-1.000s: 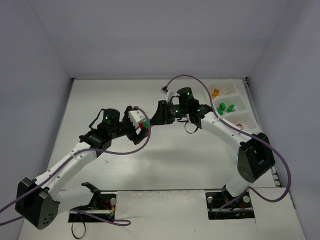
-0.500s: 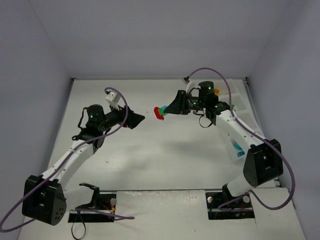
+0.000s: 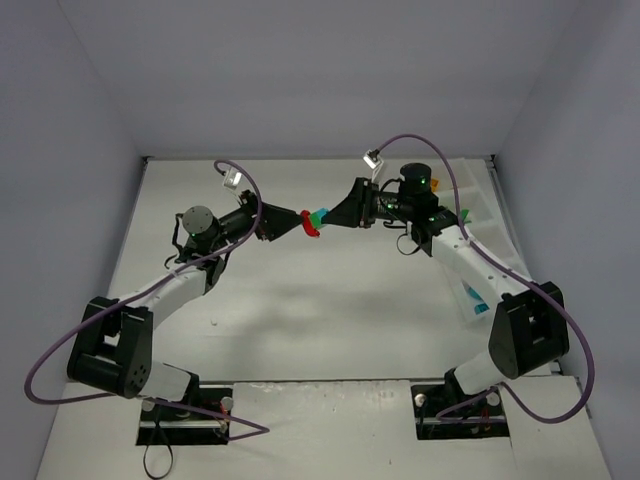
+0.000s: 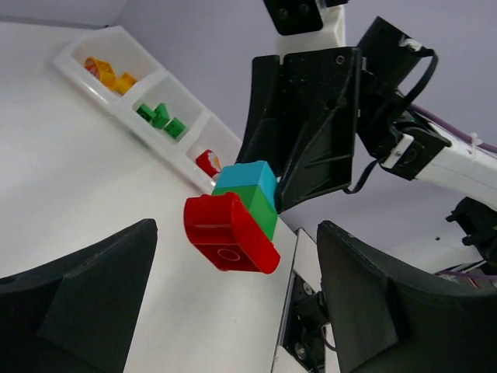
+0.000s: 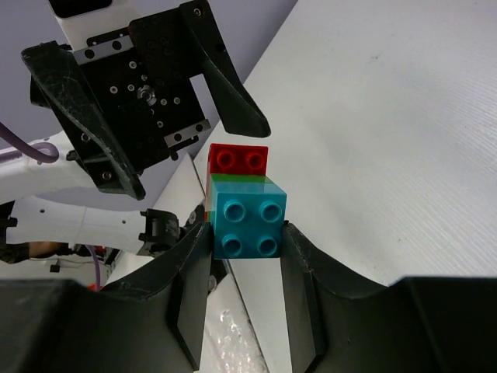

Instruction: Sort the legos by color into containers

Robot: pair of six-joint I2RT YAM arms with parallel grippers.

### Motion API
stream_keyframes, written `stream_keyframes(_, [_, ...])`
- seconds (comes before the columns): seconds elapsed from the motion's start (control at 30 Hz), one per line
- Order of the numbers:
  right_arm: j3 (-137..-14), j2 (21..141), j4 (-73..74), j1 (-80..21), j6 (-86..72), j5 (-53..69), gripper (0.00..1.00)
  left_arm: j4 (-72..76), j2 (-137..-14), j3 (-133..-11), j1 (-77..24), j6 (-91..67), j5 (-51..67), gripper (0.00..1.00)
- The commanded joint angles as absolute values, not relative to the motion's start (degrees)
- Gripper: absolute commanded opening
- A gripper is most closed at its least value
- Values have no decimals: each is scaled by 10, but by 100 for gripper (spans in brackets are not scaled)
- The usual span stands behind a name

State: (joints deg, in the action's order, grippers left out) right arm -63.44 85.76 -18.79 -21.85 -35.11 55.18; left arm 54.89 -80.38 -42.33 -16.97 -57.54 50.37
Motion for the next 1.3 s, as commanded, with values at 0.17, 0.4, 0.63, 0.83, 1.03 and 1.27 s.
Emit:
stream_keyframes(0.17, [-642, 832, -303, -221, -397, 592, 0, 650, -787, -468, -183, -602, 542, 73])
stream_keyframes(0.4, [-650, 838, -319, -228, -403, 598, 0, 643, -800, -477, -189, -600, 539, 70])
stream_keyframes(0.63, [-649, 840, -318, -238, -397, 590, 0, 642, -814, -500, -195, -607, 543, 60])
stream_keyframes(0.83, [-645, 835, -313, -239, -385, 578, 0, 641, -823, -501, -204, -618, 552, 47])
stream_keyframes(1.03, [-644, 831, -311, -239, -374, 570, 0, 621, -820, -493, -204, -621, 552, 47])
stream_keyframes(1.27, [-644, 826, -306, -237, -360, 558, 0, 609, -818, -490, -204, -634, 553, 48])
